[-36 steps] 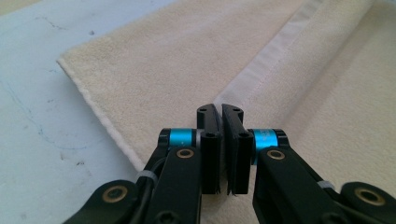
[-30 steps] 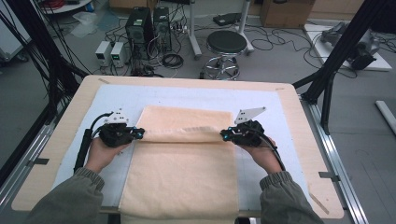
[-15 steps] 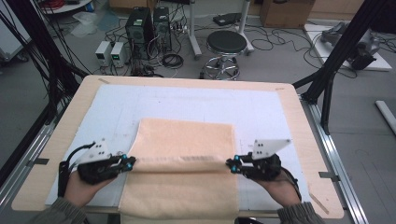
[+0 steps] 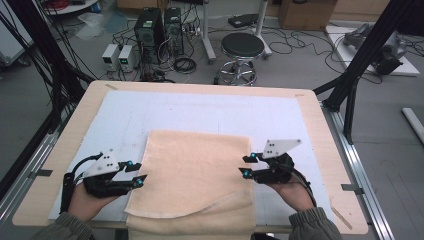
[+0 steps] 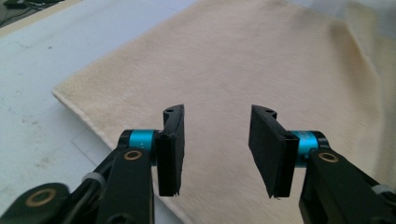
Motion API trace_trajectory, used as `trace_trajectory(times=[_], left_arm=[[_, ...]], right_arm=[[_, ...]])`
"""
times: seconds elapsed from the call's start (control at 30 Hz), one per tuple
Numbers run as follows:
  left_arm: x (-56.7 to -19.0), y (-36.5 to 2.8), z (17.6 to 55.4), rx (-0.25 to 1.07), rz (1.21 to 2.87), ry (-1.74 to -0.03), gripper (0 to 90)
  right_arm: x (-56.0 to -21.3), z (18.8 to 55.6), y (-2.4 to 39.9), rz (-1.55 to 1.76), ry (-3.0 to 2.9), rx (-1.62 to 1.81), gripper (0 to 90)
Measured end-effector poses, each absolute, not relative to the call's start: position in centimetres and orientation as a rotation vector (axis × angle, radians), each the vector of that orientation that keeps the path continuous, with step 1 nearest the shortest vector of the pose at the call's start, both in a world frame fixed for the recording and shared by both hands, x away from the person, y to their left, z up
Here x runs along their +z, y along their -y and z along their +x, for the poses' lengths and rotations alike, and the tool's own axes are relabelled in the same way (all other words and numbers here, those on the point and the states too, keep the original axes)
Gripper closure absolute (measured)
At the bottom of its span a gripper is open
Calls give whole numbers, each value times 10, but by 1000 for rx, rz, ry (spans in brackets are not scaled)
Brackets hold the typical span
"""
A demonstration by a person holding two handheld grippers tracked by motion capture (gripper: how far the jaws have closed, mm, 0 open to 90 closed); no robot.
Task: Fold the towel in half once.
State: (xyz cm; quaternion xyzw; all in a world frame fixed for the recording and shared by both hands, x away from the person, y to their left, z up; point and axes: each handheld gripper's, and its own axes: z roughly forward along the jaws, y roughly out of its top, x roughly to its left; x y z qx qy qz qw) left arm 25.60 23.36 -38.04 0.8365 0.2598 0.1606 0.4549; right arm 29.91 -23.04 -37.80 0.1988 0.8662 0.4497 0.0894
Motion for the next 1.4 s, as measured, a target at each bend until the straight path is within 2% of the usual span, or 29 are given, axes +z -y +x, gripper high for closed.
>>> trace_trajectory(times=[0.27,0.4,0.53,0.7,0.87,0.97,1.0,1.23,1.3,1.4], left_arm=[[-394,-228,319,467,2046,-757,484],[-407,-228,352,449,2007,-894,462],[-419,-228,378,496,2017,-1012,441],[-421,-225,399,445,2009,-1053,438],[-433,-223,411,387,2072,-1107,432],[-438,-222,412,370,2072,-1122,438],[-437,-221,412,377,2077,-1115,449],[-435,-216,407,346,2107,-1042,758],[-434,-215,406,367,2122,-1034,811],[-431,-216,405,385,2118,-1044,829]], right_arm=[[-396,354,225,718,-2561,1205,485],[-407,379,225,793,-2549,1141,441],[-417,394,224,844,-2539,1141,419],[-428,408,228,896,-2542,1102,395],[-435,416,225,915,-2572,1088,393],[-436,418,224,922,-2592,1099,439],[-435,419,224,926,-2598,1104,493],[-435,420,221,886,-2644,1130,769],[-434,419,217,852,-2647,1113,793],[-433,420,218,874,-2647,1128,817]])
